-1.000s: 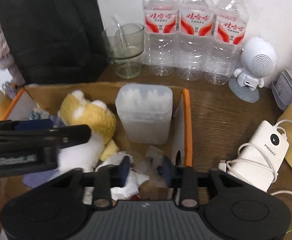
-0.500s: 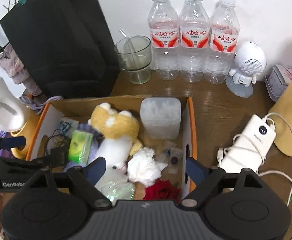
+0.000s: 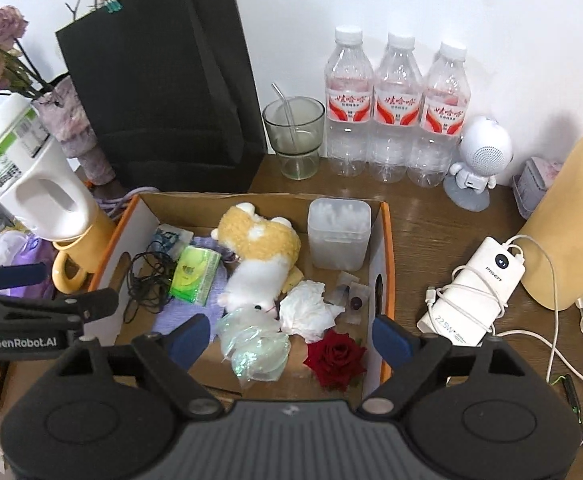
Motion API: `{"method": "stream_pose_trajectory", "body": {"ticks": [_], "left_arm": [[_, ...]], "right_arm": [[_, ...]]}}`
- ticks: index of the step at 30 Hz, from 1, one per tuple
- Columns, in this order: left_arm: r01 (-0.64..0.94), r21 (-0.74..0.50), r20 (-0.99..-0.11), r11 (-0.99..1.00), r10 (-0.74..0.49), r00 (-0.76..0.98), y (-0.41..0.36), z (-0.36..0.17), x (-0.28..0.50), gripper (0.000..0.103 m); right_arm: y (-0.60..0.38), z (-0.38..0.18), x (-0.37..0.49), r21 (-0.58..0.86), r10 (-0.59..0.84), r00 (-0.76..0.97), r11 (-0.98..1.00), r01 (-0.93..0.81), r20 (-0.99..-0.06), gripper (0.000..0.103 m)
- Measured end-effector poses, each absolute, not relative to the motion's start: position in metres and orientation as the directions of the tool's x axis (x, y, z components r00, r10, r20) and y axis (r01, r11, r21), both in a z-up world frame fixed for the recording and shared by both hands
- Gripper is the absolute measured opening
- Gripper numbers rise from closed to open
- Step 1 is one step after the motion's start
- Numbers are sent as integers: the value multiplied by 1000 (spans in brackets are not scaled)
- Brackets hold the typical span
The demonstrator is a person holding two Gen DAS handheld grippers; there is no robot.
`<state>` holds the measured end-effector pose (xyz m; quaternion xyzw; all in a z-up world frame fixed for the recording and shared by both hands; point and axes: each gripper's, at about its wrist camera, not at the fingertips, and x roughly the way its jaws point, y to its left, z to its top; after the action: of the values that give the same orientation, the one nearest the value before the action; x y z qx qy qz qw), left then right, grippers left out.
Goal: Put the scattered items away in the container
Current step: 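Withdraw both grippers from the box toward the table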
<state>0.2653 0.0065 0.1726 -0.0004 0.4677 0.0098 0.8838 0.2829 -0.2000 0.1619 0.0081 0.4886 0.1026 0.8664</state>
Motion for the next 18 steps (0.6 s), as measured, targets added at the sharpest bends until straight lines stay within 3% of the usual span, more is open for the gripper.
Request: {"method": "stream_pose_trajectory", "body": {"ticks": [5,8,15,18], "left_arm": [[-24,33,-792,999,40,609,4,175,244,103],[-33,58,-726,998,65,685,0,176,223,103],[-1,89,-474,996,44,879,-13,159,166,103],[31,60,-352,998,-8,936,-14,141,142,103]], "right_arm": [[-198,162,267,130,202,543,977,-168,-815,88],[-196,160,250,117,187,607,981,-154,-772,88],[-193,140,186,42,222,784,969,-244,-579,89],[-210,125,163,100,274,834,961,-258,-479,90]]}}
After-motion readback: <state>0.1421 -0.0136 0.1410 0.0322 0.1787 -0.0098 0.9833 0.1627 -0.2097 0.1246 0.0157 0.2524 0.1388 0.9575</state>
